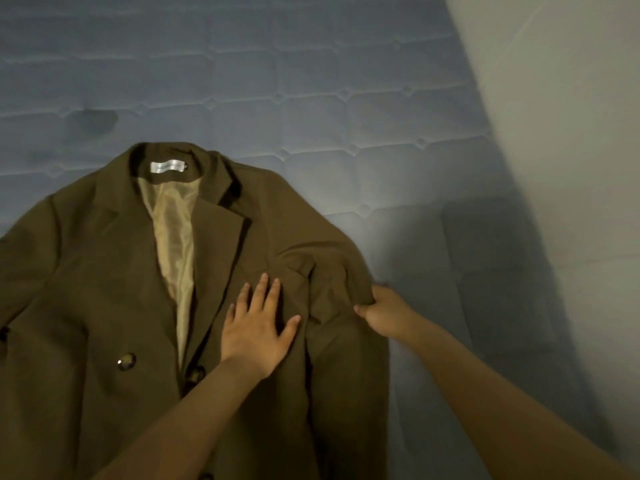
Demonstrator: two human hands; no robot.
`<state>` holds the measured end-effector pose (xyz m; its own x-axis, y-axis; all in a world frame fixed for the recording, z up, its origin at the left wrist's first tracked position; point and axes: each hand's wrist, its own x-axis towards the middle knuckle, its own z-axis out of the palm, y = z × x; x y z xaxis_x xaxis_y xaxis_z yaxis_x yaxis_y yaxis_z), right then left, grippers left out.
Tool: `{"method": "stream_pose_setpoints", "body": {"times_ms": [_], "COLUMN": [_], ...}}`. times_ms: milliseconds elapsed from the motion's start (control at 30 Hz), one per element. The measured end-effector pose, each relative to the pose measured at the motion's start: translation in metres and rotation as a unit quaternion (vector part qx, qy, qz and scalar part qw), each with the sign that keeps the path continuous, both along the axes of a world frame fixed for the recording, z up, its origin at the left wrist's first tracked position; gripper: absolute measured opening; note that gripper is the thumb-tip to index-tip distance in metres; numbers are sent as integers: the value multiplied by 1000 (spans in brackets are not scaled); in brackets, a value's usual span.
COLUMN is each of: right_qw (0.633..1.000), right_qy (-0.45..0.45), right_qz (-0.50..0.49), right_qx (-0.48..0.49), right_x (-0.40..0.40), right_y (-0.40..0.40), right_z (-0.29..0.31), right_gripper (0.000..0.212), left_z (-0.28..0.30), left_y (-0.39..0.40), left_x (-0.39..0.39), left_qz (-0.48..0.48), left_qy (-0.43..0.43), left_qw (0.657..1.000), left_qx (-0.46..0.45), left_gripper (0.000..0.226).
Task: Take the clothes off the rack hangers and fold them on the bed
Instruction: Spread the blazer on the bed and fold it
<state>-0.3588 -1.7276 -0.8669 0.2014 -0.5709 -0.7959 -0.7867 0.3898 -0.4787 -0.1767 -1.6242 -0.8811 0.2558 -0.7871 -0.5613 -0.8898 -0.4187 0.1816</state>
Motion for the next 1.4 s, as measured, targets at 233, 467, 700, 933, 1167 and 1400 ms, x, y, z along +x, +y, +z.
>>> {"method": "stream_pose_setpoints", "body": {"times_ms": [233, 467, 700, 933, 1167, 1400], "right_qw": [949, 893, 917, 953, 962, 876], "right_qy": [151, 226, 281, 184, 82, 395], "right_qz": [46, 130, 14, -123, -200, 153], "right_qx": [-271, -367, -282, -208, -165, -229], "right_x": [-53, -78, -118, -135, -128, -138], "right_y": [-85, -103, -75, -80, -104, -133], "right_z": [71, 69, 36, 24, 54, 69], "right_gripper": [12, 56, 85, 9, 17, 31], "left_z": [27, 21, 5, 12, 29, 24], "left_y": [-29, -37, -42, -88, -85, -80], "left_x": [-46, -57, -13, 33, 67, 75], "left_qz": [12, -39, 15, 448, 525, 587], "left_qy": [1, -48, -100, 190, 156, 157], "left_qw": [1000, 997, 953, 850, 799, 760], "left_qx": [-21, 44, -285, -201, -247, -228], "left_gripper": [73, 66, 48, 49, 27, 28]}}
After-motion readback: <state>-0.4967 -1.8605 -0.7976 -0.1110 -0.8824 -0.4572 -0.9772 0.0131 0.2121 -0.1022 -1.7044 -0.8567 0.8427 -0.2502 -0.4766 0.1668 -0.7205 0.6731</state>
